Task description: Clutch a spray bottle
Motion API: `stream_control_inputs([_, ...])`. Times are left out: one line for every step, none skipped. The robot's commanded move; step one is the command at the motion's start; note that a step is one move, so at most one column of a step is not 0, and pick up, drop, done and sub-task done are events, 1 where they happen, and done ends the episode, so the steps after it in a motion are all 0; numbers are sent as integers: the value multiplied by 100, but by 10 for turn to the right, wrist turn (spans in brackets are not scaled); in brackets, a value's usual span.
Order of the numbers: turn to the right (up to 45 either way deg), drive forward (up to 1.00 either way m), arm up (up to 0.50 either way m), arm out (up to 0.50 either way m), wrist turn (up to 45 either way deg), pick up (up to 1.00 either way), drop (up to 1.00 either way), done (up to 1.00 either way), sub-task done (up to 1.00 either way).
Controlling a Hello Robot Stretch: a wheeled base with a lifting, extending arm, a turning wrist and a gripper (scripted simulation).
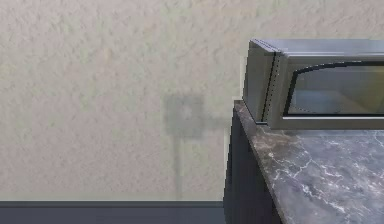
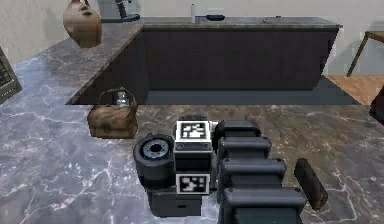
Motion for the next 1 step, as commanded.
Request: stream_control_inputs([0,0,0,0,0,0,0,100,0])
